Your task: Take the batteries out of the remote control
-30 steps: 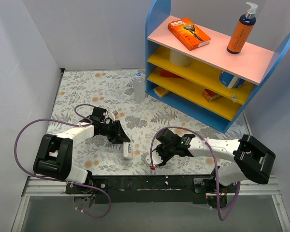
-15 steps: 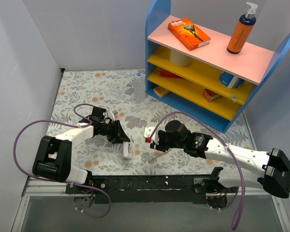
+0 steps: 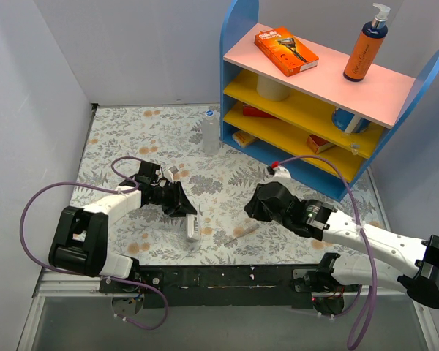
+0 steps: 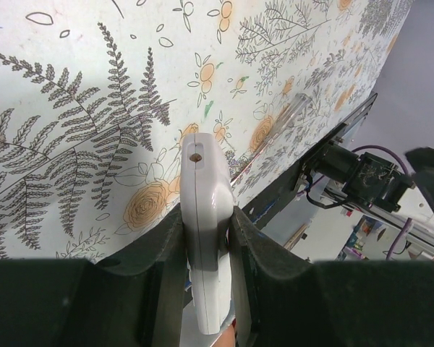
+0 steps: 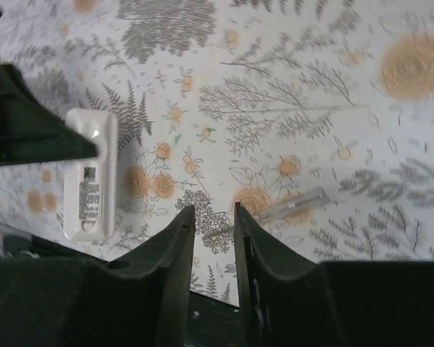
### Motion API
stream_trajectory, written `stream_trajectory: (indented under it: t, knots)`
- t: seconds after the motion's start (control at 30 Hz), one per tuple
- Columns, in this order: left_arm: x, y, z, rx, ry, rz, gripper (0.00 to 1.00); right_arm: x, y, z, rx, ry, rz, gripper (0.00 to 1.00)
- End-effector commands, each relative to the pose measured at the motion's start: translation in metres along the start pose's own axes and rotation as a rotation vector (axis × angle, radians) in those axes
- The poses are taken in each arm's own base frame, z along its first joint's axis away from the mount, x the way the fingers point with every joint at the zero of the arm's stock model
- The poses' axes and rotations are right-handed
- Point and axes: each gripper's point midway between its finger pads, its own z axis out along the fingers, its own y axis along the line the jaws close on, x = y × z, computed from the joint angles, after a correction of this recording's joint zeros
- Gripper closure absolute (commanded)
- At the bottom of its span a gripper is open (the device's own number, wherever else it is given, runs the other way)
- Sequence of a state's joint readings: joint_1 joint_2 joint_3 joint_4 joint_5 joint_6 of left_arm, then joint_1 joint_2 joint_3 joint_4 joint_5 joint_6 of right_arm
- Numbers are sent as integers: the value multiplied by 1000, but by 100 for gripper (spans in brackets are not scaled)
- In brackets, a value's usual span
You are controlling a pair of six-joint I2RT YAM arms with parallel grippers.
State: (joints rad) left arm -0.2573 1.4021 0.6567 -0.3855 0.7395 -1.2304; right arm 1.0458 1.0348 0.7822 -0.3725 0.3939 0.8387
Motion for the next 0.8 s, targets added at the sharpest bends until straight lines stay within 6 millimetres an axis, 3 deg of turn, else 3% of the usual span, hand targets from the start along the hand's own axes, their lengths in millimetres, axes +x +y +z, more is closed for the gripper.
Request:
stream_trajectory:
  t: [0.0, 0.2, 0.5, 0.77]
  knots:
    - [-11, -17, -10, 32, -51, 63, 100, 14, -45, -5, 232, -30, 459, 61]
    - [-11, -18, -10, 38, -52, 68, 100, 41, -75, 7, 394, 14, 610, 60]
    - [-8, -38, -21, 120, -71, 131, 100, 64, -80, 33, 479, 78, 641, 58]
    - [-7, -44, -23, 146, -76, 152, 100, 79, -88, 41, 557, 113, 667, 58]
